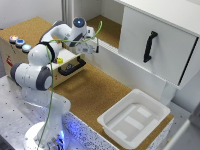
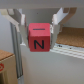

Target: Place the pink object inside the left cabinet

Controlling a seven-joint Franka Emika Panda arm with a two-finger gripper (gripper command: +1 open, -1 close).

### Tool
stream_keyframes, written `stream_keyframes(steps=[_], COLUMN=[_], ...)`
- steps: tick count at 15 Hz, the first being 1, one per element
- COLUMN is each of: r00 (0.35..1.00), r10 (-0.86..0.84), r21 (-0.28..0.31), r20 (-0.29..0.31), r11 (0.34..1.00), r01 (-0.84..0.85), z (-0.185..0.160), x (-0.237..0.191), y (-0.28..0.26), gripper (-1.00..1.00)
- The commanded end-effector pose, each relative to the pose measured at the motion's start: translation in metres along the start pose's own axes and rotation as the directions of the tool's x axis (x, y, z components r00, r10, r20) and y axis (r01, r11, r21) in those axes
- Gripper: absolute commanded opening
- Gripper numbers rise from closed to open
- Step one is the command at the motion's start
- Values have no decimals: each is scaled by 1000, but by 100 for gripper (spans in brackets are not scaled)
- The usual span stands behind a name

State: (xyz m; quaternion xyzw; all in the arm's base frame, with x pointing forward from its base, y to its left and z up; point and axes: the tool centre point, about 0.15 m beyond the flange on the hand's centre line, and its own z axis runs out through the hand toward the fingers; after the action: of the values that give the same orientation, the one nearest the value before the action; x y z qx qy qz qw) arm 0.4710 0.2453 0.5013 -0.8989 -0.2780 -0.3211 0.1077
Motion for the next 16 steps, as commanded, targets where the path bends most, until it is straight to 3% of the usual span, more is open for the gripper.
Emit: stream_keyframes(steps=[1, 3, 6, 10, 13, 16], r00=[952, 925, 882, 875, 855, 862], r10=[285, 378, 468, 477, 506, 475], r21=[-185, -292, -442, -467, -429, -517], r20=[114, 49, 56, 83, 114, 176], r11=[947, 891, 804, 794, 802, 790], r01=[-262, -348, -399, -389, -417, -330], z=[52, 45, 48, 60, 84, 109], x=[65, 69, 84, 112, 125, 136], y=[-4, -2, -1, 19, 39, 44], gripper=[-100, -100, -100, -100, -100, -100])
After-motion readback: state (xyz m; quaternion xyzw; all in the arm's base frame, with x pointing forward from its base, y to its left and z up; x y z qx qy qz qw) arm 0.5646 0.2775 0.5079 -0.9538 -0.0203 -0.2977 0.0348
